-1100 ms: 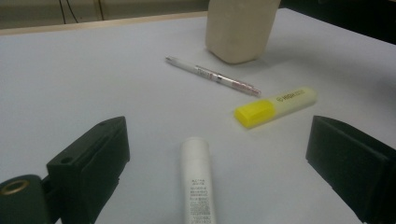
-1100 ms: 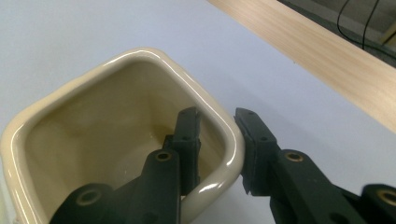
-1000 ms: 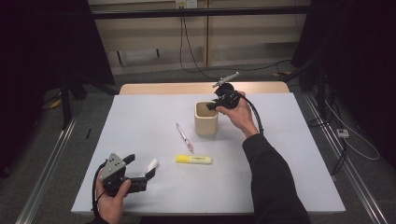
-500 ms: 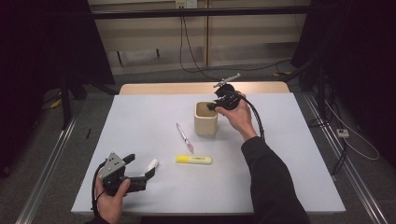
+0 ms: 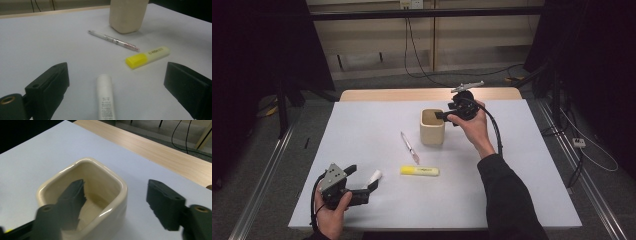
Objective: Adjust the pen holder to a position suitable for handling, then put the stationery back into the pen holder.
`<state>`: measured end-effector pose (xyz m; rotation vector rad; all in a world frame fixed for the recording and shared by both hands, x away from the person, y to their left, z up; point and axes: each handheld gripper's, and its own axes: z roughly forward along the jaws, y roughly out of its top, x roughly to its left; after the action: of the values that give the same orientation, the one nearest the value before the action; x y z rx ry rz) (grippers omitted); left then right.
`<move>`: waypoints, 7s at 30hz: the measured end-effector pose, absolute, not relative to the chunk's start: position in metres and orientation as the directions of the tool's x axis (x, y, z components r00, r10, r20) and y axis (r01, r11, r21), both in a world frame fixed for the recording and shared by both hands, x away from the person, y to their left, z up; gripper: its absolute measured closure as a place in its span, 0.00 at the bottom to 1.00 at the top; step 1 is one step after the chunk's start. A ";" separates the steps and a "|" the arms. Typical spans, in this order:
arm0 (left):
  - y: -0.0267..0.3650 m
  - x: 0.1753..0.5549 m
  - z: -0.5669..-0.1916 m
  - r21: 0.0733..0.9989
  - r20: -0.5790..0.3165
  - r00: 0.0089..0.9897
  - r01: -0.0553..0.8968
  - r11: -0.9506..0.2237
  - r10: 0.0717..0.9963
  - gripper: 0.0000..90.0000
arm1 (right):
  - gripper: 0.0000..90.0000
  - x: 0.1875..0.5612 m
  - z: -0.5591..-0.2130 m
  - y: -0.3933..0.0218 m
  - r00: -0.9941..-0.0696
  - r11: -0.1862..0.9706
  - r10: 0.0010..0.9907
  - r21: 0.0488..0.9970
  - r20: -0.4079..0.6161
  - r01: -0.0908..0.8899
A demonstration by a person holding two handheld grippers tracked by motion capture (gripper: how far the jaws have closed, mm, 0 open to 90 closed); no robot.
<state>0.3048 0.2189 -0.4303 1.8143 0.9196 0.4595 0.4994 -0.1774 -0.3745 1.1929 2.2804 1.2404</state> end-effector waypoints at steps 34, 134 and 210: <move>0.220 0.306 -0.432 0.893 -0.106 0.642 0.397 -0.211 0.759 0.06 | 0.06 0.419 -0.399 -0.220 -0.536 0.204 0.833 0.823 0.139 0.531; 0.175 0.385 -0.422 0.460 -0.143 0.630 0.726 -0.512 0.763 0.52 | 0.04 0.287 -0.449 -0.265 -0.510 0.222 0.860 0.871 0.038 0.439; 0.174 0.376 -0.395 0.747 -0.092 0.732 0.499 -0.439 0.675 0.75 | 0.04 0.285 -0.448 -0.268 -0.510 0.226 0.860 0.876 0.027 0.426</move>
<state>0.3758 0.1737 -0.3954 2.1297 0.8829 0.2792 0.2847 -0.2679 -0.4481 1.1806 2.0360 1.2252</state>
